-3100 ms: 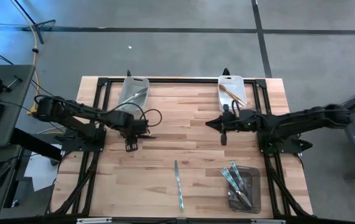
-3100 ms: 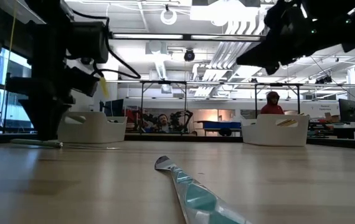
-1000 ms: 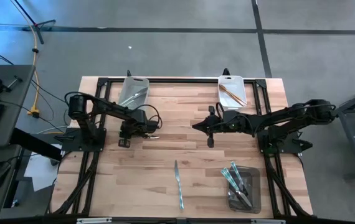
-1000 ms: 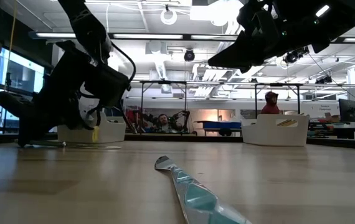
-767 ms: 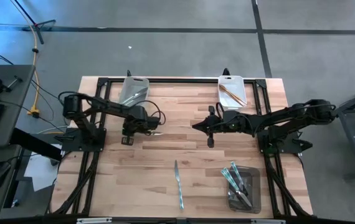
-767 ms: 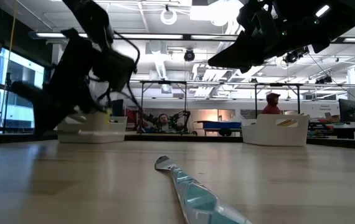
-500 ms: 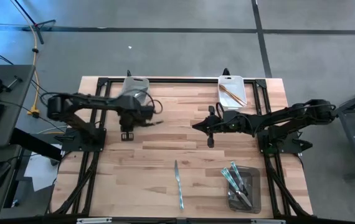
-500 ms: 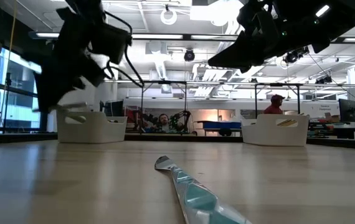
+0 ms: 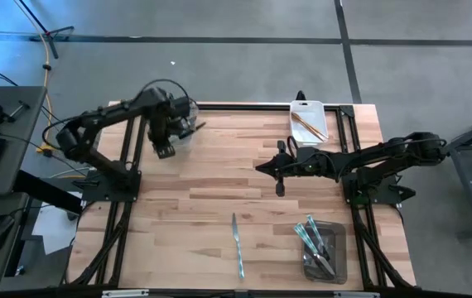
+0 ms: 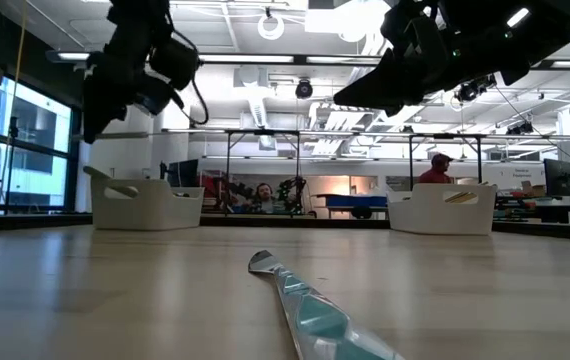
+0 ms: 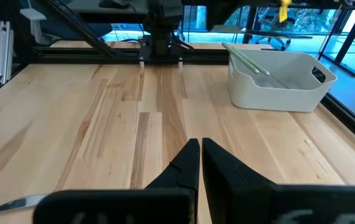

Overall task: Sort silverware by color (type)
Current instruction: Put the green knife into the gray bin

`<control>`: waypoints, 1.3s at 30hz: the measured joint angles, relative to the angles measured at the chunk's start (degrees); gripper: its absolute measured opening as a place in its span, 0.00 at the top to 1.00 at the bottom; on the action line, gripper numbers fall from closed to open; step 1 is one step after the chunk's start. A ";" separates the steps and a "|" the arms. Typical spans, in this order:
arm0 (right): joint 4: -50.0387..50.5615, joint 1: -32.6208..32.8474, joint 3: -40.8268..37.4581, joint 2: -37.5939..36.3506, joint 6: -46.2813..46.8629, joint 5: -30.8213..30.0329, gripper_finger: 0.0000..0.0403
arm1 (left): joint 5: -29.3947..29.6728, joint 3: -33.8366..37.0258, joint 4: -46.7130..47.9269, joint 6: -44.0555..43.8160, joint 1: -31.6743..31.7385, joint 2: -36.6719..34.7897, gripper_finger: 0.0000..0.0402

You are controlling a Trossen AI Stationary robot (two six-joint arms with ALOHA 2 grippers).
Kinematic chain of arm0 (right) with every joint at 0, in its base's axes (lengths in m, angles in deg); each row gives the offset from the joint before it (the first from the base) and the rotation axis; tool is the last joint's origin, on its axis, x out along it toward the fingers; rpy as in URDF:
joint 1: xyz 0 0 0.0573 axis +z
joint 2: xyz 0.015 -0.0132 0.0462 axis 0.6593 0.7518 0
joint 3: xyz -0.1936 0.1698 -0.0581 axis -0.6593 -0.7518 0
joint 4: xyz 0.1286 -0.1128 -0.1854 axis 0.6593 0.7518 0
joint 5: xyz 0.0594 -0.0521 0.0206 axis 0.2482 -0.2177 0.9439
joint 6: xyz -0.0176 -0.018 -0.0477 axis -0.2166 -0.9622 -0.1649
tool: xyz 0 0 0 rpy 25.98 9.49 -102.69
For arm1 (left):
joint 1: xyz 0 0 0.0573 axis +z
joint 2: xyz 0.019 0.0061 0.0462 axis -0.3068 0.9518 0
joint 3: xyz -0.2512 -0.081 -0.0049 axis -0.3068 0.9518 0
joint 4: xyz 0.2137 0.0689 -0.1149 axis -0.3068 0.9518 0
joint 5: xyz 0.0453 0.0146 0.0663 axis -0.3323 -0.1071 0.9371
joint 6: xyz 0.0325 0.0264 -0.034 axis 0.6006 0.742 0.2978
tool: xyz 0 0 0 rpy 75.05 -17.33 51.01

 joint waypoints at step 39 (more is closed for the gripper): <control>0.44 0.00 0.00 0.00 -1.03 0.00 1.00 | -7.40 -6.48 1.51 4.75 18.59 19.24 0.86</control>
